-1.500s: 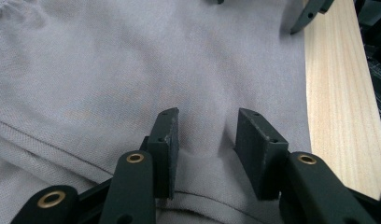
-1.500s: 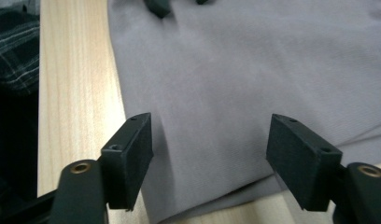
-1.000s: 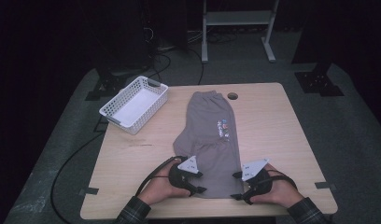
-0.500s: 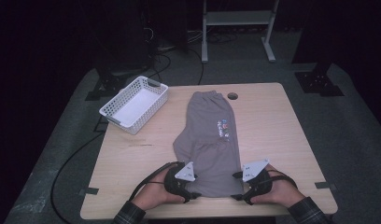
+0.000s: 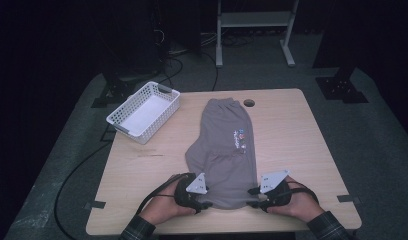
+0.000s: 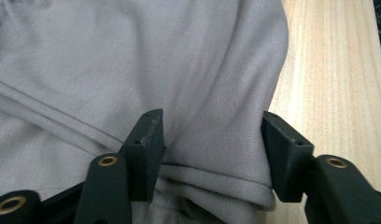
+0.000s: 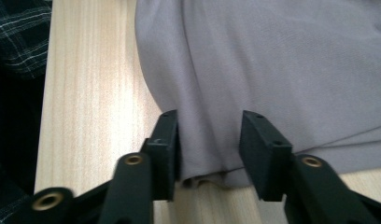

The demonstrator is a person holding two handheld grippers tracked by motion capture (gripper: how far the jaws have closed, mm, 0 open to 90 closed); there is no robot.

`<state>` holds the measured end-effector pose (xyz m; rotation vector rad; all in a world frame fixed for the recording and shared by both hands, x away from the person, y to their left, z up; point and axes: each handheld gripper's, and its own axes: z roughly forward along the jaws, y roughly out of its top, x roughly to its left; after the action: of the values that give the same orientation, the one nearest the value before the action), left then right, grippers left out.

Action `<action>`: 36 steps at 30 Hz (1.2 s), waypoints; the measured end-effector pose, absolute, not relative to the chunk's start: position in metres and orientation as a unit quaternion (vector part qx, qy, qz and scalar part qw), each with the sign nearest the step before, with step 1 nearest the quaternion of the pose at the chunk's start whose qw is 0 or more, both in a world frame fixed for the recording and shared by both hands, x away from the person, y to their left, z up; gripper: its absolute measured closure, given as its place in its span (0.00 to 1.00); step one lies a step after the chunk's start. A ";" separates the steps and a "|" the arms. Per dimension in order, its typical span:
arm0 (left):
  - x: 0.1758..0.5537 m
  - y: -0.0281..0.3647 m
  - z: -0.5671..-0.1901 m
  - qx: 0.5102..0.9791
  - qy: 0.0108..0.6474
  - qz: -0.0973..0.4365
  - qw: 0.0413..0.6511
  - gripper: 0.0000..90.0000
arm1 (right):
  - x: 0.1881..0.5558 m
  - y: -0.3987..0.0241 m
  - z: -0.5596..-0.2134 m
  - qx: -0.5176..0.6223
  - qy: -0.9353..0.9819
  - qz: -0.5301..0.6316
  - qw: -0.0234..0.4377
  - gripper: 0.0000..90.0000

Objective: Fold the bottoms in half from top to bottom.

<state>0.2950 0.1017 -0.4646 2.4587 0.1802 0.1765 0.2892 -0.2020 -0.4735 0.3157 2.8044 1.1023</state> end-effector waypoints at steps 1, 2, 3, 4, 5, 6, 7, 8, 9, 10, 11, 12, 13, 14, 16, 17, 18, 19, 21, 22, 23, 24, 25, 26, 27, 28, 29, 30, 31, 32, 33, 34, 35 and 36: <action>0.296 0.103 -0.465 0.937 0.073 0.068 0.335 0.51 | 0.289 -0.202 -0.473 0.105 0.924 0.362 0.057 0.67; 0.296 0.104 -0.466 0.936 0.077 0.069 0.337 0.54 | 0.290 -0.201 -0.473 0.108 0.924 0.361 0.059 0.70; 0.297 0.105 -0.466 0.933 0.084 0.069 0.342 0.56 | 0.290 -0.201 -0.473 0.110 0.924 0.361 0.060 0.73; 0.297 0.106 -0.467 0.931 0.090 0.068 0.346 0.58 | 0.290 -0.201 -0.472 0.112 0.925 0.358 0.061 0.76; 0.297 0.106 -0.467 0.931 0.090 0.068 0.346 0.59 | 0.290 -0.200 -0.472 0.114 0.925 0.357 0.063 0.78; 0.298 0.107 -0.467 0.929 0.097 0.067 0.351 0.61 | 0.291 -0.200 -0.472 0.115 0.925 0.356 0.065 0.80; 0.299 0.108 -0.467 0.928 0.100 0.067 0.352 0.63 | 0.291 -0.200 -0.472 0.117 0.925 0.355 0.065 0.83; 0.299 0.109 -0.467 0.927 0.105 0.066 0.353 0.65 | 0.292 -0.200 -0.471 0.121 0.925 0.353 0.068 0.86; 0.300 0.109 -0.467 0.927 0.108 0.066 0.353 0.67 | 0.292 -0.200 -0.471 0.123 0.925 0.353 0.068 0.88; 0.300 0.109 -0.467 0.927 0.109 0.067 0.352 0.68 | 0.293 -0.200 -0.471 0.129 0.925 0.353 0.067 0.89; 0.299 0.108 -0.467 0.927 0.110 0.070 0.353 0.69 | 0.294 -0.200 -0.471 0.128 0.925 0.351 0.069 0.91; 0.299 0.108 -0.467 0.927 0.110 0.070 0.353 0.71 | 0.294 -0.200 -0.471 0.131 0.925 0.350 0.068 0.92; 0.300 0.107 -0.466 0.929 0.108 0.074 0.347 0.71 | 0.294 -0.200 -0.471 0.131 0.925 0.350 0.068 0.92; 0.302 0.108 -0.466 0.928 0.114 0.072 0.347 0.80 | 0.295 -0.199 -0.470 0.142 0.925 0.347 0.065 0.94; 0.305 0.110 -0.466 0.923 0.128 0.059 0.359 0.85 | 0.295 -0.198 -0.469 0.151 0.925 0.345 0.060 0.95; 0.305 0.111 -0.466 0.922 0.132 0.054 0.361 0.87 | 0.296 -0.198 -0.469 0.151 0.925 0.343 0.060 0.95; 0.306 0.112 -0.466 0.922 0.136 0.044 0.360 0.88 | 0.296 -0.198 -0.469 0.151 0.926 0.341 0.059 0.96; 0.306 0.112 -0.465 0.922 0.138 0.038 0.359 0.88 | 0.296 -0.197 -0.468 0.151 0.927 0.340 0.050 0.96; 0.304 0.113 -0.464 0.922 0.141 0.018 0.359 0.89 | 0.295 -0.197 -0.468 0.152 0.927 0.341 0.040 0.96; 0.303 0.113 -0.463 0.924 0.137 0.010 0.356 0.89 | 0.294 -0.198 -0.467 0.148 0.928 0.340 0.032 0.96; 0.301 0.113 -0.463 0.924 0.138 -0.004 0.356 0.89 | 0.293 -0.198 -0.467 0.148 0.928 0.342 0.025 0.96; 0.299 0.114 -0.462 0.925 0.135 -0.017 0.355 0.89 | 0.291 -0.199 -0.467 0.143 0.928 0.343 0.018 0.96; 0.297 0.113 -0.461 0.926 0.130 -0.024 0.352 0.89 | 0.288 -0.200 -0.465 0.140 0.928 0.344 0.011 0.96; 0.295 0.113 -0.459 0.927 0.129 -0.028 0.350 0.89 | 0.286 -0.200 -0.463 0.138 0.928 0.346 0.006 0.96; 0.293 0.113 -0.457 0.927 0.125 -0.034 0.351 0.89 | 0.285 -0.201 -0.461 0.133 0.927 0.351 0.006 0.96; 0.291 0.114 -0.453 0.927 0.122 -0.036 0.354 0.89 | 0.283 -0.202 -0.458 0.133 0.925 0.355 0.003 0.96; 0.290 0.115 -0.448 0.925 0.119 -0.034 0.359 0.89 | 0.282 -0.203 -0.454 0.130 0.924 0.361 0.005 0.96; 0.289 0.116 -0.441 0.922 0.117 -0.029 0.367 0.89 | 0.281 -0.204 -0.450 0.127 0.921 0.367 0.007 0.96; 0.290 0.117 -0.435 0.920 0.117 -0.024 0.373 0.89 | 0.280 -0.205 -0.445 0.126 0.919 0.374 0.009 0.96; 0.291 0.119 -0.430 0.918 0.117 -0.018 0.378 0.89 | 0.280 -0.206 -0.441 0.126 0.917 0.379 0.013 0.96; 0.292 0.120 -0.427 0.917 0.118 -0.014 0.381 0.89 | 0.281 -0.206 -0.438 0.126 0.915 0.382 0.017 0.96; 0.294 0.121 -0.422 0.916 0.118 -0.007 0.384 0.89 | 0.282 -0.206 -0.435 0.126 0.914 0.386 0.021 0.96; 0.297 0.121 -0.419 0.915 0.119 0.001 0.386 0.89 | 0.284 -0.206 -0.431 0.126 0.912 0.391 0.025 0.96; 0.298 0.121 -0.417 0.914 0.120 0.008 0.387 0.89 | 0.287 -0.206 -0.429 0.125 0.910 0.393 0.033 0.96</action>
<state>0.2984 0.1215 -0.4169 2.3262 0.3052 0.0192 0.2865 -0.2057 -0.4287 0.3848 2.8024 1.2096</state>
